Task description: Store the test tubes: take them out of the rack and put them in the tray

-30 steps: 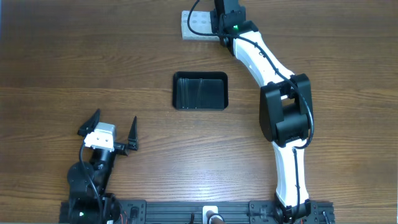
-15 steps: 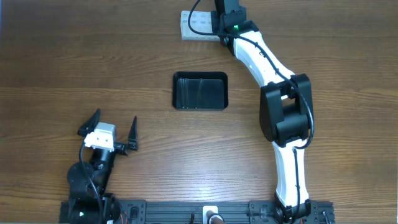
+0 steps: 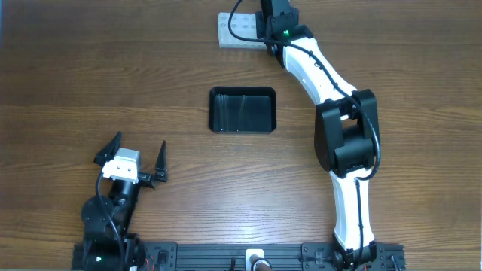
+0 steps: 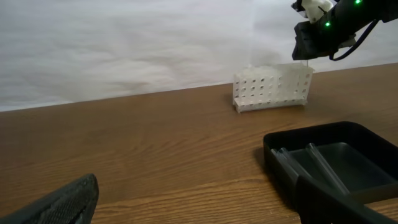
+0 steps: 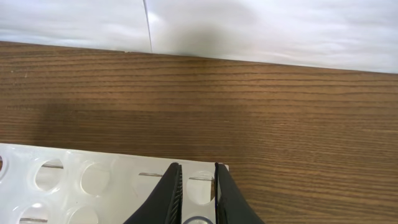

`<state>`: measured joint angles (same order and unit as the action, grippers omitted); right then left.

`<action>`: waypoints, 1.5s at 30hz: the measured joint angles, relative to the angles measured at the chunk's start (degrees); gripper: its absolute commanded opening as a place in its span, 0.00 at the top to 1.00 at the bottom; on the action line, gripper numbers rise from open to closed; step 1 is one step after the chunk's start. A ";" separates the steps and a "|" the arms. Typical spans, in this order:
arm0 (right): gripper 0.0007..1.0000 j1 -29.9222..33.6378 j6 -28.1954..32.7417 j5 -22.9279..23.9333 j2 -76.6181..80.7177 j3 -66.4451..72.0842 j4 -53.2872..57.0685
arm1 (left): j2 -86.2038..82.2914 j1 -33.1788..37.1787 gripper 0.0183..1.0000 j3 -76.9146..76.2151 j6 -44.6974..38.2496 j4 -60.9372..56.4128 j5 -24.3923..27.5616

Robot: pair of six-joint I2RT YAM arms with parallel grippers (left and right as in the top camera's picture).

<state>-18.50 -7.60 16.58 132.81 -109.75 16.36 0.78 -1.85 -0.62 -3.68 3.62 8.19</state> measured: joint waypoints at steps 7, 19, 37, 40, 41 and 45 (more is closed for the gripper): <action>0.89 0.00 -0.42 -0.24 -4.26 0.11 0.26 | 0.00 0.00 0.00 0.00 0.00 0.00 0.00; 0.89 -1.09 -2.97 -3.89 -21.99 -0.17 16.02 | 0.00 0.00 0.00 0.00 0.00 0.00 0.00; 0.89 -9.33 -17.31 -13.81 -16.00 12.98 31.78 | -0.04 0.00 0.00 0.00 0.00 0.00 0.00; 0.89 -9.55 -19.43 -12.55 -16.00 15.87 30.32 | -0.04 0.00 0.00 0.00 0.00 0.02 0.02; 0.89 -9.53 -19.63 -12.24 -16.00 16.48 29.86 | -0.04 0.00 0.00 0.00 0.00 0.00 0.00; 0.88 -9.44 -20.90 -11.04 -16.00 17.73 29.38 | -0.04 0.00 0.00 0.00 0.00 0.00 0.00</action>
<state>-27.94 -28.49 5.54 116.81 -92.03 45.74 0.73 -1.85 -0.62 -3.68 3.62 8.19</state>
